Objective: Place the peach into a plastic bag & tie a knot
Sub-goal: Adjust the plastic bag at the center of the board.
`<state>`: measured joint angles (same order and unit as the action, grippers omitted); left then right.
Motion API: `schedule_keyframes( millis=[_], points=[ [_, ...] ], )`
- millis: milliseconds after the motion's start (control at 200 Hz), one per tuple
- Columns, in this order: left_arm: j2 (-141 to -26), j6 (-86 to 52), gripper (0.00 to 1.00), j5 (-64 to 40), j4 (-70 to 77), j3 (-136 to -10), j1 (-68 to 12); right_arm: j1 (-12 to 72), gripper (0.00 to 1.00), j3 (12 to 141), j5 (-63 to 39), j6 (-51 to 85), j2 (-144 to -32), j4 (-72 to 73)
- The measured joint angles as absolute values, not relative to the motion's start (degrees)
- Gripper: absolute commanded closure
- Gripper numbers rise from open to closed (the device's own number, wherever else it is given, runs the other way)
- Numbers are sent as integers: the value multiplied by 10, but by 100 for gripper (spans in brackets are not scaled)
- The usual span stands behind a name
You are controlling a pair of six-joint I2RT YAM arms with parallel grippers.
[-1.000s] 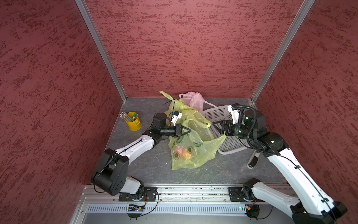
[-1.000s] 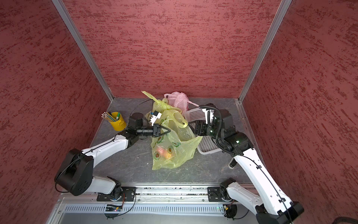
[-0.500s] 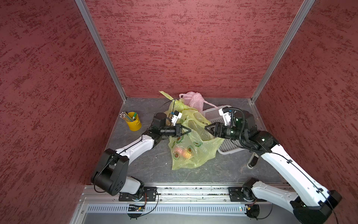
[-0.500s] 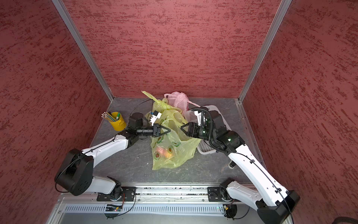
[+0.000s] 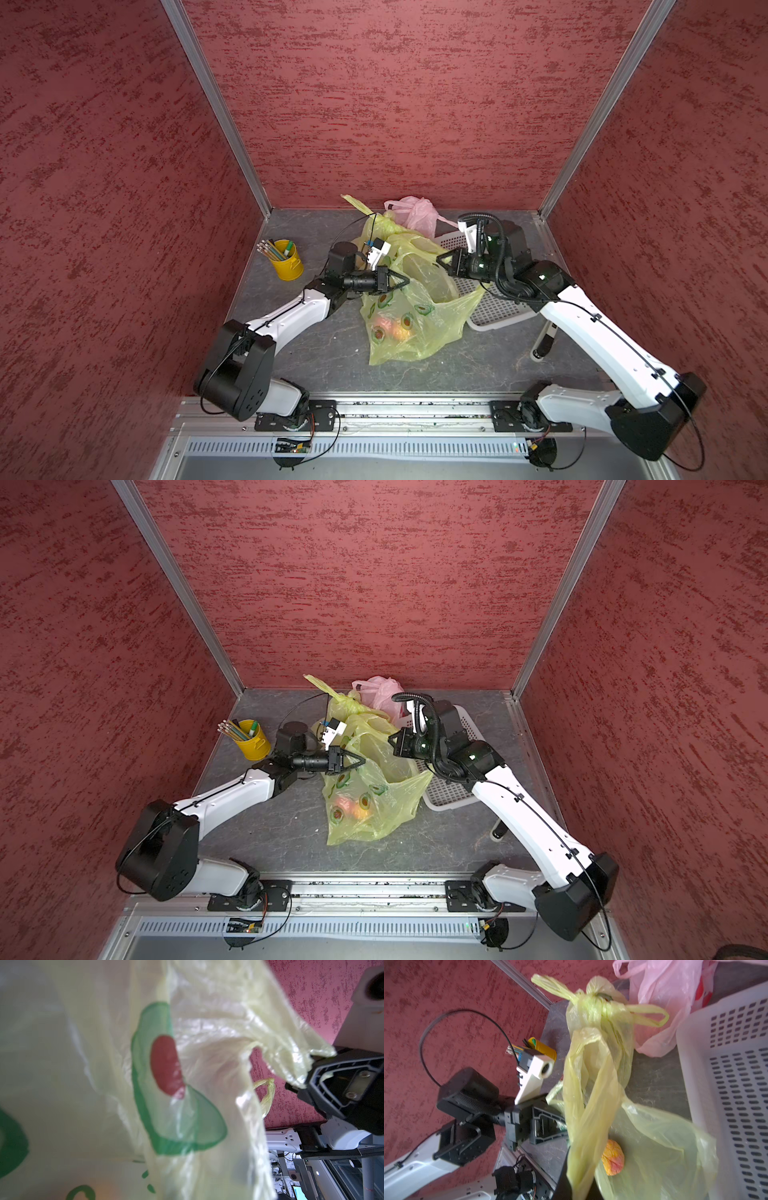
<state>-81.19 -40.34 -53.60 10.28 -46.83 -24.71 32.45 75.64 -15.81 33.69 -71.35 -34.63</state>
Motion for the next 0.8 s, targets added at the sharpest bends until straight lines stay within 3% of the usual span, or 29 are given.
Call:
schedule_keyframes(
  millis=[75, 175, 456, 626, 801],
  points=[
    [-793, -387, 40, -533, 72, -468, -244, 324, 100, 791, -154, 307, -730, -348],
    [-742, -349, 22, -510, -13, -472, -237, 324, 100, 848, -164, 258, -757, -359],
    [-549, -151, 12, -366, -275, -609, -220, 325, 100, 1007, -284, 157, -837, -390],
    [-495, -44, 7, -287, -259, -644, -237, 326, 100, 1044, -348, 146, -882, -398],
    [-573, 52, 3, -193, -177, -645, -314, 330, 100, 1046, -394, 161, -896, -396]
  ],
)
